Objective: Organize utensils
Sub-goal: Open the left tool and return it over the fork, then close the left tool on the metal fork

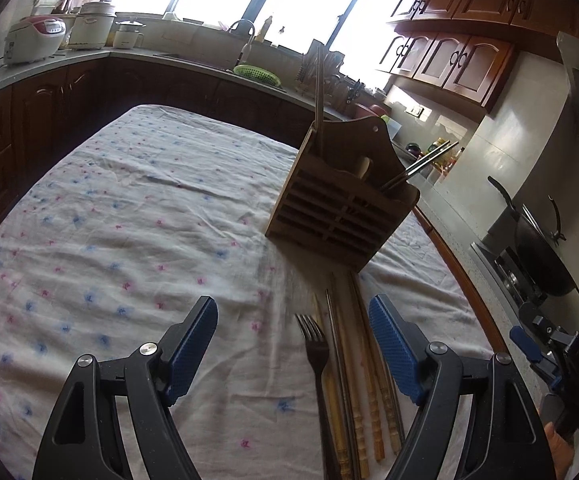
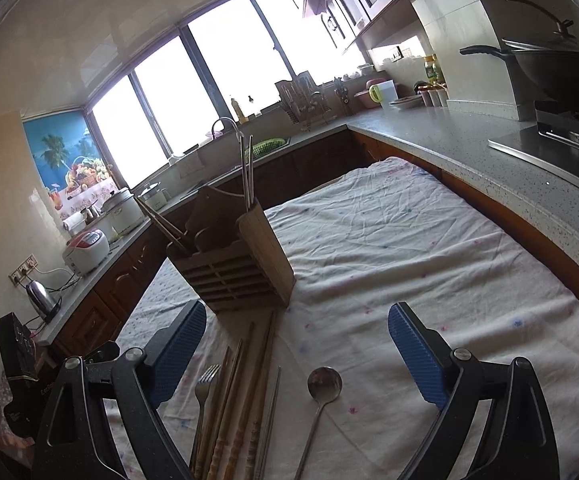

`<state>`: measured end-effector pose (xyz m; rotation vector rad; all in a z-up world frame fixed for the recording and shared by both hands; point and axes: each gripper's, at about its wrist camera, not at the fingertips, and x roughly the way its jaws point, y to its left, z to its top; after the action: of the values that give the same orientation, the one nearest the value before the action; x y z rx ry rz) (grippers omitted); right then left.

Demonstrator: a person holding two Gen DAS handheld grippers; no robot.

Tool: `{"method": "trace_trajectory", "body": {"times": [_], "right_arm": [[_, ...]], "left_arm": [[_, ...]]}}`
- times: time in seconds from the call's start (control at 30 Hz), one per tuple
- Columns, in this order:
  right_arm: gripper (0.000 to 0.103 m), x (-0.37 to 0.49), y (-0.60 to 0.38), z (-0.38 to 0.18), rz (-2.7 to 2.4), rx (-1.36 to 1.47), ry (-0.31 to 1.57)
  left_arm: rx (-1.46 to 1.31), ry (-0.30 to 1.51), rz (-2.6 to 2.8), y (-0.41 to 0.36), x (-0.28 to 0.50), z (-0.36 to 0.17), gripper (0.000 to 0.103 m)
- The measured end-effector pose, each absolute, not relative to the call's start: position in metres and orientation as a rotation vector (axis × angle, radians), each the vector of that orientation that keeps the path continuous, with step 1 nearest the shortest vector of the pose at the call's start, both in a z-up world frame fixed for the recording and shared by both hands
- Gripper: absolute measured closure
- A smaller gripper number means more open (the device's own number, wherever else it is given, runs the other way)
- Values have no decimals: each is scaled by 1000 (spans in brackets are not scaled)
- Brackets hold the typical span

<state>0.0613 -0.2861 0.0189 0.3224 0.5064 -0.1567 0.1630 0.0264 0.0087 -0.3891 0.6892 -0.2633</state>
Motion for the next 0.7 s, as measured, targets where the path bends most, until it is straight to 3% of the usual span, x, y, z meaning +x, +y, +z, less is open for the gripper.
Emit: {"method": "trace_trajectory", "body": {"times": [0.7], "right_arm": [[10, 78, -284, -37, -176, 293, 701]], "left_arm": [[-328, 871, -315, -14, 194, -25, 28]]}}
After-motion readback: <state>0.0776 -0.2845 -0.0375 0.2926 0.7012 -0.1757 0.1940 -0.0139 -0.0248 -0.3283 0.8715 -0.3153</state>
